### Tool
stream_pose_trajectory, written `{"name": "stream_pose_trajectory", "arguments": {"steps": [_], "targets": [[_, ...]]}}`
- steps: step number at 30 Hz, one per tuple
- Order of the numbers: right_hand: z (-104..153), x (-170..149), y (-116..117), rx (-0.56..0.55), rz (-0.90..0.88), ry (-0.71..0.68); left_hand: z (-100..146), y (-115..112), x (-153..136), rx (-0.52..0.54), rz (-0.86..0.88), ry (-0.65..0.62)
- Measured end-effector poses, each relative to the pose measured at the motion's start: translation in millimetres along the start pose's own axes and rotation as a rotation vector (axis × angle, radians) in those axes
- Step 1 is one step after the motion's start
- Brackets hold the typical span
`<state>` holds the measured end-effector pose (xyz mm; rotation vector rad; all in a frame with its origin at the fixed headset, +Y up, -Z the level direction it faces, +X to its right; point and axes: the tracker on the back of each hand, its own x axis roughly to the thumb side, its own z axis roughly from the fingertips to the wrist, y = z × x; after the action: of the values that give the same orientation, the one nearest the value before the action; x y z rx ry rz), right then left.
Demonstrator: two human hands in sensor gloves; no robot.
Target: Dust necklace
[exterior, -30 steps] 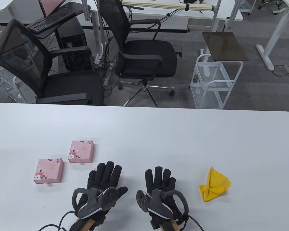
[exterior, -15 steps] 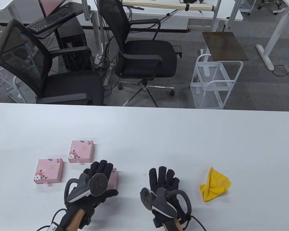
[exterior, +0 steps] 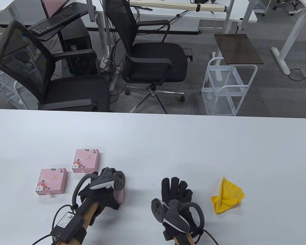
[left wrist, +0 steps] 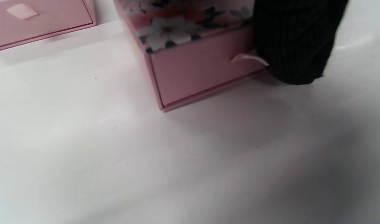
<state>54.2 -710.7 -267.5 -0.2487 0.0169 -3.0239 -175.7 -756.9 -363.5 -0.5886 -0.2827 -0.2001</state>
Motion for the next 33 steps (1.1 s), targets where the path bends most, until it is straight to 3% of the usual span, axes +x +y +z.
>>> {"name": "stream_pose_trajectory", "arguments": {"steps": [9,14,23,27,33], "targets": [[-1,-6,2,-0.03,-0.033,0.013,-18,35,32,0.135,0.06,-0.085],[-3,-12,5,-0.006,-0.055,0.028,-37,53,63,0.136,0.04,-0.11],[-3,-12,7,0.012,-0.075,0.024,-58,47,76,0.065,0.05,-0.103],[-5,-13,10,0.034,-0.045,0.024,-48,42,70,0.131,0.068,-0.114],[-5,-14,11,0.018,-0.057,0.027,-13,36,50,0.192,0.084,-0.137]]}}
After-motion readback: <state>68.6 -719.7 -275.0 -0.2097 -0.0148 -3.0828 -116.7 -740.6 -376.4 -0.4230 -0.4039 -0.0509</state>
